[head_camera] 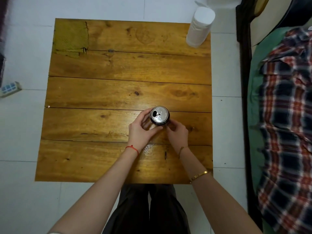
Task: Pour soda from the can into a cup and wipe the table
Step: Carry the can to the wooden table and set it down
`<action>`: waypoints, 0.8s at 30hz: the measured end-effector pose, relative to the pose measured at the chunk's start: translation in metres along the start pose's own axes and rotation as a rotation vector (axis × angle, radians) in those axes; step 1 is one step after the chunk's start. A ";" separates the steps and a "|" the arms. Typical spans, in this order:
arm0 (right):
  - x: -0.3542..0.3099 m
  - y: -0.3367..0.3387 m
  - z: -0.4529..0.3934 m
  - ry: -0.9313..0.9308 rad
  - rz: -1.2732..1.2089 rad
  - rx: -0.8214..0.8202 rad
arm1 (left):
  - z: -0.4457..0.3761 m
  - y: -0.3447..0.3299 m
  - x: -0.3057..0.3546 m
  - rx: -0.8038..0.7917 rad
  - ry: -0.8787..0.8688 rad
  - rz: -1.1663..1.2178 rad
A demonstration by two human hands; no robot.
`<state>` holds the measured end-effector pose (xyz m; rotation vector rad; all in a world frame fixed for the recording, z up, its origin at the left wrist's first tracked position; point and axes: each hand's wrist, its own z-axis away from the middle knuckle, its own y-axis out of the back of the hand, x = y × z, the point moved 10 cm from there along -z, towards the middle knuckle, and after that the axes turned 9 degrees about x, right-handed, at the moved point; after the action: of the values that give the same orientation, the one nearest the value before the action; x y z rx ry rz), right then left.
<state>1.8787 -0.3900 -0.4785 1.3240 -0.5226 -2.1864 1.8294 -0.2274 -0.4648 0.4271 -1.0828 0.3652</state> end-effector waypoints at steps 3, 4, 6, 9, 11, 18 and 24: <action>0.008 -0.005 -0.001 0.006 0.036 0.040 | 0.002 -0.005 -0.004 -0.019 0.001 -0.003; 0.011 -0.007 -0.001 0.001 0.037 0.044 | 0.003 -0.006 -0.007 -0.019 0.007 0.000; 0.017 -0.011 -0.001 -0.016 0.034 0.034 | 0.004 -0.006 -0.013 -0.015 0.014 -0.004; 0.023 -0.013 -0.002 -0.030 0.028 0.010 | 0.003 -0.005 -0.019 -0.020 0.011 -0.020; 0.025 -0.014 -0.003 -0.025 0.033 0.000 | 0.003 -0.004 -0.020 -0.027 0.002 -0.034; 0.016 -0.008 0.005 0.082 0.238 -0.105 | 0.008 0.002 -0.012 -0.062 -0.086 -0.330; -0.018 0.021 0.029 0.299 0.570 -0.184 | 0.024 0.030 0.023 -0.106 -0.142 -0.664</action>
<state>1.8644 -0.3944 -0.4414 1.1920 -0.4926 -1.5061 1.8057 -0.2120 -0.4298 0.6936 -1.0271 -0.3116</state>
